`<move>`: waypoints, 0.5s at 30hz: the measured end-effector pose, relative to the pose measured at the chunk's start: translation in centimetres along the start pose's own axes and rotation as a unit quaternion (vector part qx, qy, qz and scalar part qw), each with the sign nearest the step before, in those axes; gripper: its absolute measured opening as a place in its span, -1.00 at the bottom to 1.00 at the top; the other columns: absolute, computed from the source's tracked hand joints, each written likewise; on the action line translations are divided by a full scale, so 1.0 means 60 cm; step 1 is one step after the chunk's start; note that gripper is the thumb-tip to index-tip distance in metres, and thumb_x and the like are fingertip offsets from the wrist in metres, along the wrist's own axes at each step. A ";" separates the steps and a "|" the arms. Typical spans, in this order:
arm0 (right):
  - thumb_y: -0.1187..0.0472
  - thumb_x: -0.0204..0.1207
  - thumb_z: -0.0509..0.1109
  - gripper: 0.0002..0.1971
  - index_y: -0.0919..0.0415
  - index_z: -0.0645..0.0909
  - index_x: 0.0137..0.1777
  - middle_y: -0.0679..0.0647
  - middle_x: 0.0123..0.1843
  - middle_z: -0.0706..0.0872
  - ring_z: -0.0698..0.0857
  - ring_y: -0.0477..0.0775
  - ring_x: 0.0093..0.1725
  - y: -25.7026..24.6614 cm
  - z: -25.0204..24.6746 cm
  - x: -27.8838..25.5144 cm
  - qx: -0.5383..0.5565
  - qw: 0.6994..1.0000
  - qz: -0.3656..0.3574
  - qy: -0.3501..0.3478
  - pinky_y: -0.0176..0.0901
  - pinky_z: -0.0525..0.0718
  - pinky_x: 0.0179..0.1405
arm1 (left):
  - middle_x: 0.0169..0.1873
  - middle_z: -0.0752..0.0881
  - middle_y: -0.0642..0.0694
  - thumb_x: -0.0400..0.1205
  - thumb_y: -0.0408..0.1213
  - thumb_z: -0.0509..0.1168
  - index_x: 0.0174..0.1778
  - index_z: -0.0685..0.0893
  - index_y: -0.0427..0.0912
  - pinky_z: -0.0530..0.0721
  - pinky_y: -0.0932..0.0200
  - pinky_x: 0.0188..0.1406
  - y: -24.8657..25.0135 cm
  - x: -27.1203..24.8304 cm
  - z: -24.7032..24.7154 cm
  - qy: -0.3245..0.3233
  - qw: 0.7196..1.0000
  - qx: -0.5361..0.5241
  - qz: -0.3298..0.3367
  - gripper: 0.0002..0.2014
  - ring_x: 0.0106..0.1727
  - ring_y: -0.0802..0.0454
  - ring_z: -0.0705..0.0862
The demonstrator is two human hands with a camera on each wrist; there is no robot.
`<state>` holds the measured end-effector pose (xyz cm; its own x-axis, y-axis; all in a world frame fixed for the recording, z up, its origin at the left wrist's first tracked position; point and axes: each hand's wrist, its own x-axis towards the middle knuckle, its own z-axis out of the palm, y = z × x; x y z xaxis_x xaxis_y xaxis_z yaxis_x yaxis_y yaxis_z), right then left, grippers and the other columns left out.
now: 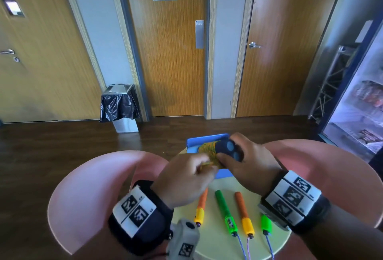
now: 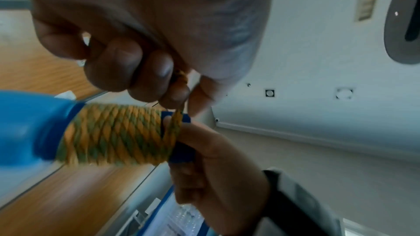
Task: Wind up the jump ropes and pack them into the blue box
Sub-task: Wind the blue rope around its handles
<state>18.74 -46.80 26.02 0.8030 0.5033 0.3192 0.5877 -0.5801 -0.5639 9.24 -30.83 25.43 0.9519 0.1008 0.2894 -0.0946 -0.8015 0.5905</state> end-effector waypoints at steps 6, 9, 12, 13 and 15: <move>-0.16 0.27 0.47 -0.63 0.16 0.58 -0.25 0.16 -0.33 0.64 0.59 0.03 -0.32 0.016 -0.038 0.024 0.075 0.989 -0.008 -0.131 0.19 0.62 -0.18 | -0.01 0.59 0.10 0.62 0.14 0.19 -0.27 0.63 -0.10 0.56 0.11 0.04 -0.037 0.047 0.007 -0.010 0.991 0.023 0.134 -0.61 0.01 0.12 0.63; -0.23 0.10 0.45 -0.36 0.41 0.62 -0.13 0.36 -0.26 0.61 0.56 0.09 -0.26 0.028 -0.055 0.030 0.172 0.969 0.016 -0.179 0.19 0.57 -0.19 | -0.09 0.69 0.00 0.65 0.12 0.15 -0.19 0.67 -0.20 0.61 0.01 -0.01 -0.027 0.060 0.025 -0.028 0.989 -0.026 0.140 -0.56 -0.06 0.12 0.67; -0.08 0.33 0.54 -0.51 0.41 0.60 -0.16 0.08 -0.42 0.59 0.55 -0.07 -0.38 0.054 -0.072 0.030 0.265 0.947 0.039 -0.178 -0.10 0.46 -0.32 | -0.43 0.56 0.00 0.62 0.13 0.15 -0.36 0.54 -0.05 0.55 0.12 -0.32 -0.004 0.072 0.051 0.001 0.992 -0.073 0.108 -0.62 -0.37 0.18 0.54; 0.07 0.47 0.53 -0.67 0.37 0.59 -0.20 -0.05 -0.51 0.58 0.54 -0.19 -0.49 0.063 -0.078 0.029 0.297 0.938 0.048 -0.170 -0.24 0.46 -0.42 | -0.47 0.53 0.02 0.62 0.14 0.15 -0.40 0.50 -0.01 0.51 0.16 -0.35 0.004 0.077 0.062 0.020 0.992 -0.081 0.096 -0.63 -0.41 0.19 0.50; 0.25 0.54 0.49 -0.83 0.31 0.58 -0.16 -0.10 -0.61 0.55 0.51 -0.26 -0.60 0.081 -0.086 0.021 0.345 0.924 0.068 -0.152 -0.44 0.43 -0.57 | -0.50 0.51 -0.04 0.61 0.15 0.15 -0.40 0.48 -0.07 0.50 0.12 -0.39 0.021 0.090 0.086 0.064 0.990 -0.101 0.072 -0.60 -0.44 0.13 0.48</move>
<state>23.10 -52.29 27.60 0.7387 0.6729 0.0397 0.1958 -0.1578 -0.9679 15.73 -34.35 23.87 0.8807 0.0781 0.4671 -0.2957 -0.6799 0.6711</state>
